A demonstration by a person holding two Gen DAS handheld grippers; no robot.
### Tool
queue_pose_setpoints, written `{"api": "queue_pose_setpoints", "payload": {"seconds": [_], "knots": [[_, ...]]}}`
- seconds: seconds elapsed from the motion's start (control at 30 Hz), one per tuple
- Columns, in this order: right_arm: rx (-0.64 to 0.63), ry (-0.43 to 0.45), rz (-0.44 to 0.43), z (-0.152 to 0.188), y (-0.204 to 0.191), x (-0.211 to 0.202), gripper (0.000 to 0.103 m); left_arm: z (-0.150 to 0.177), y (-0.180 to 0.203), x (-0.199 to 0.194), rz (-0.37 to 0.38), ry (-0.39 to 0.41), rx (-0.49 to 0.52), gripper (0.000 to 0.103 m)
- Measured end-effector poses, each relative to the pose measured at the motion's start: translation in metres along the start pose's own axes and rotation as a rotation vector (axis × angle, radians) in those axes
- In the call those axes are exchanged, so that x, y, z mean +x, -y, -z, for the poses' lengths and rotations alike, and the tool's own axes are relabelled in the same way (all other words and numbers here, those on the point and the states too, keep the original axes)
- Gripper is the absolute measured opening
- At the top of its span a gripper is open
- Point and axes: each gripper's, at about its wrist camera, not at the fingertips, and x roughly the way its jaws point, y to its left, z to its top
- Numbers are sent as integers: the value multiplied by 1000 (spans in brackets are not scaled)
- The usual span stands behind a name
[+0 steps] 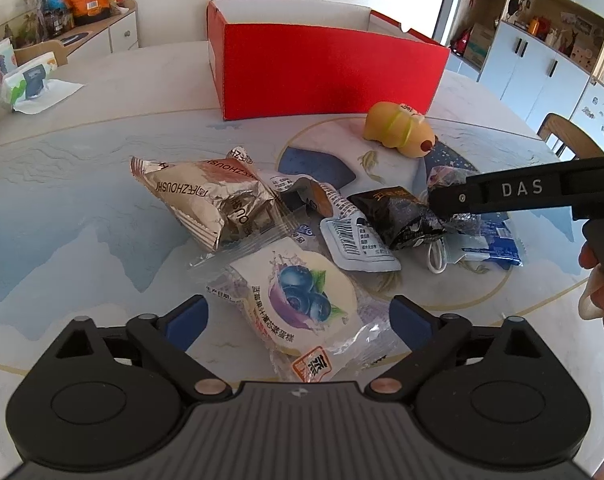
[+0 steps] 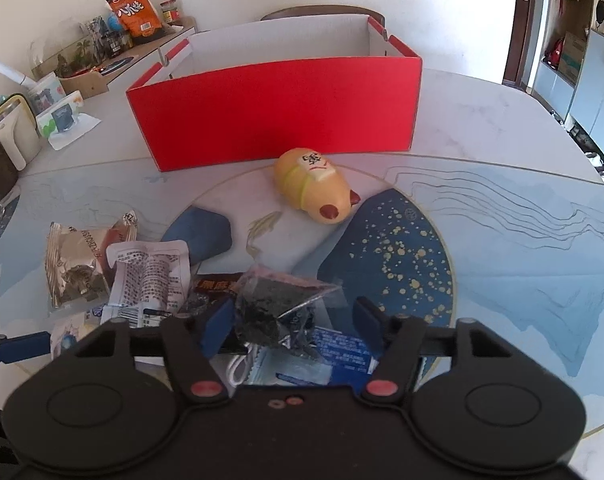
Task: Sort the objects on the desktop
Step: 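Grasp the black bag with the right tool while the left tool grasps the blueberry bun packet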
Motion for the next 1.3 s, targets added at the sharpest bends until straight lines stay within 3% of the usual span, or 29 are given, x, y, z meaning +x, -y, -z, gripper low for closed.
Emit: {"api": "queue_pose_setpoints", "payload": {"seconds": [0.17, 0.4, 0.43, 0.67, 1.3], "knots": [[-5, -9, -17, -1, -2, -1, 53, -1, 0, -1, 24, -7, -3, 74], [0, -3, -34, -1, 1, -5, 44, -3, -7, -4, 40, -14, -27, 65], [1, -2, -36, -1, 1, -6, 38, -4, -7, -4, 40, -14, -26, 64], [-17, 6, -24, -1, 1, -11, 30, -3, -13, -8, 49, 0, -50, 52], [-17, 41, -48, -6, 5, -42, 25, 2, -23, -48, 72, 44, -93, 48]]}}
